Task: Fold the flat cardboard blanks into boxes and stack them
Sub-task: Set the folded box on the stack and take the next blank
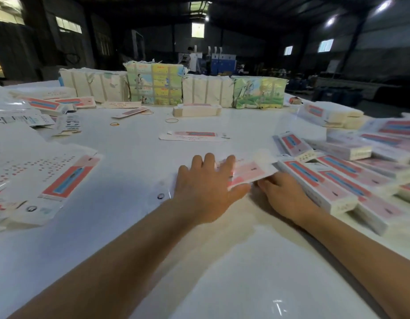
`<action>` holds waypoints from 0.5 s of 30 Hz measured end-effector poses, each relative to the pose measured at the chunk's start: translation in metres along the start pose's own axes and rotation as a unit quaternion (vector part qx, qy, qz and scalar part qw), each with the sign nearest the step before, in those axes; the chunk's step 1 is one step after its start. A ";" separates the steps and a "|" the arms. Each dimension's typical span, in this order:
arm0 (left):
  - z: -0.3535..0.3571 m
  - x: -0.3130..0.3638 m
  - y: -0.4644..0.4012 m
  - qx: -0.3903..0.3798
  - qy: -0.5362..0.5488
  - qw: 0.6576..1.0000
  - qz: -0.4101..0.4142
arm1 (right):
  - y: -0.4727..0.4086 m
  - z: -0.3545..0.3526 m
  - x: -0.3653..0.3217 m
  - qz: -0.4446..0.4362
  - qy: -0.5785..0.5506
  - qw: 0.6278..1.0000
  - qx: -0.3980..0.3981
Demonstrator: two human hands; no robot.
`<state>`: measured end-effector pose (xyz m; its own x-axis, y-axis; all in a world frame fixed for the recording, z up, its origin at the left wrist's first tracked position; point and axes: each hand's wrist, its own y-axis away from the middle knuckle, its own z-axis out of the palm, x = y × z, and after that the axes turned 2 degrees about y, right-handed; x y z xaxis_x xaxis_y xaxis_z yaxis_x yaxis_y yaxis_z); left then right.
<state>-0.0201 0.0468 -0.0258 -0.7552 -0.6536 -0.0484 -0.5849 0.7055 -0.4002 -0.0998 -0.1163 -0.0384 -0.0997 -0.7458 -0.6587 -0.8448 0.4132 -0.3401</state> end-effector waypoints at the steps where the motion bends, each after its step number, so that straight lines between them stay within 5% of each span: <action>1: 0.005 0.006 0.006 0.023 -0.015 1.000 0.014 | 0.000 -0.004 -0.003 0.041 -0.086 0.995 0.024; 3: 0.010 0.011 0.012 0.036 -0.021 0.999 0.027 | 0.000 -0.012 -0.009 0.118 -0.317 0.940 0.033; 6: 0.009 0.011 0.011 0.039 -0.030 0.998 0.045 | 0.000 -0.020 -0.014 0.175 -0.582 0.794 -0.014; 15: 0.000 0.007 0.010 0.064 0.050 0.994 0.070 | 0.005 -0.023 -0.013 0.186 -0.626 0.754 -0.076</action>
<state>-0.0313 0.0495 -0.0303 -0.8563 -0.5160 -0.0230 -0.4342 0.7433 -0.5088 -0.1148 -0.1166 -0.0160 0.1493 0.5230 -0.8391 -0.9410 0.3359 0.0419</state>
